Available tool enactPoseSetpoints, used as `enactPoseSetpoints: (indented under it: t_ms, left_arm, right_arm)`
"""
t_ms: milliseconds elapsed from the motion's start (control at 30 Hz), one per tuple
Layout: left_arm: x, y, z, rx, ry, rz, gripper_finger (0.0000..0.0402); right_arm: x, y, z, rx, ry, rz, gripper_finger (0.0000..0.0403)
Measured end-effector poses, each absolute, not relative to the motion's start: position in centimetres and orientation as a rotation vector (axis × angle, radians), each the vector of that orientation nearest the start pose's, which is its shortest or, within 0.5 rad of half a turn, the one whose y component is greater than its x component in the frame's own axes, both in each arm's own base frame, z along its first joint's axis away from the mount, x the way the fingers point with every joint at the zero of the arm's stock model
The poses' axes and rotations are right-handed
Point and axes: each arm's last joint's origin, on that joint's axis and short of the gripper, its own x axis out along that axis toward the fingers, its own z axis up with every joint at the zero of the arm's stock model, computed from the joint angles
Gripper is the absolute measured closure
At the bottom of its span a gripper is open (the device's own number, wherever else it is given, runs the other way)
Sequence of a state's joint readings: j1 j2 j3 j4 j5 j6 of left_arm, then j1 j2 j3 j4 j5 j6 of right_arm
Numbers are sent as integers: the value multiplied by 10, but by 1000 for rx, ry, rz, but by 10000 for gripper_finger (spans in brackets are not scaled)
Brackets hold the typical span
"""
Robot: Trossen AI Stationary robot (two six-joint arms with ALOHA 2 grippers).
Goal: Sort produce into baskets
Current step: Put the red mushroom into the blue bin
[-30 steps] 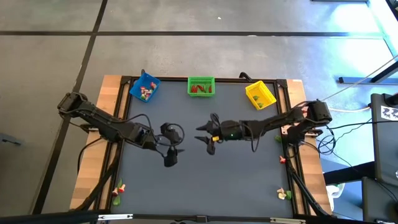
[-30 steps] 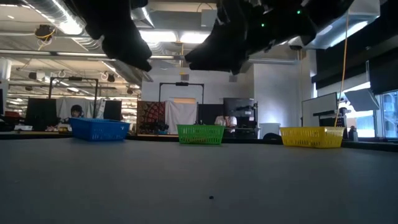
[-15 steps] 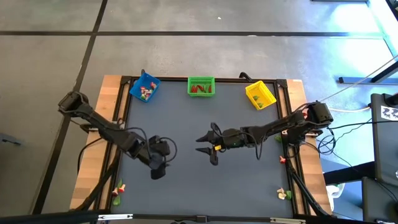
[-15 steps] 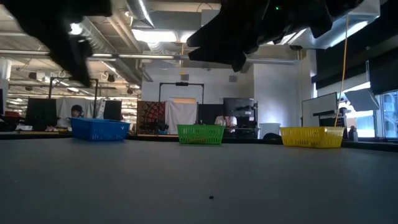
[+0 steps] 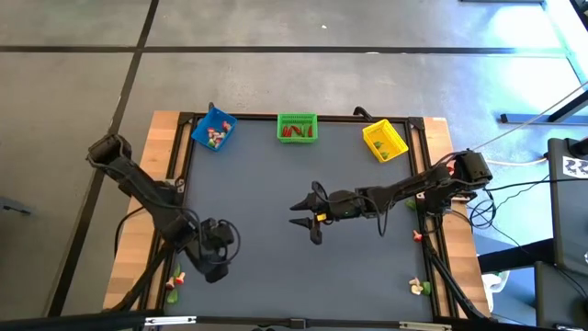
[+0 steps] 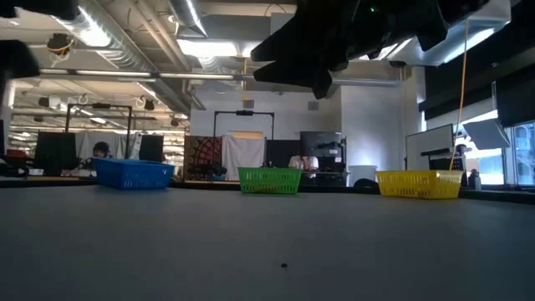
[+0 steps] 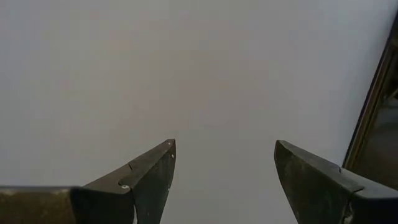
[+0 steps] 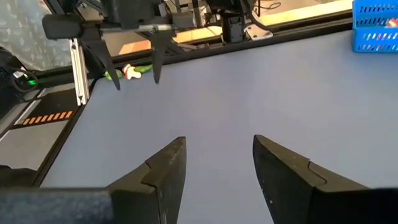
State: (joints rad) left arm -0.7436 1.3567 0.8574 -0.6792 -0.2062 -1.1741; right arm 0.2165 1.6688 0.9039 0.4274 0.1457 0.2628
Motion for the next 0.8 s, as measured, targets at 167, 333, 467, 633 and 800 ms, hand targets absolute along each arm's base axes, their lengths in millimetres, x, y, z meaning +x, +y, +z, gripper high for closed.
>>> enactPoseSetpoints:
  t_ms: [167,333,467,633,800]
  left_arm:
    - [171,-168,206,-596,1255,238,135]
    - [159,-178,197,-637,1394,270,135]
    - [154,-186,184,-645,1570,290,135]
    - [150,-197,167,-649,1736,344,135]
    - [146,-204,151,-675,1869,428,135]
  right_arm:
    - [347,72,205,196,366,23,217]
    - [347,72,205,200,367,22,217]
    - [347,72,205,198,375,20,217]
    - [347,72,204,198,376,20,217]
    - [347,72,204,198,376,21,217]
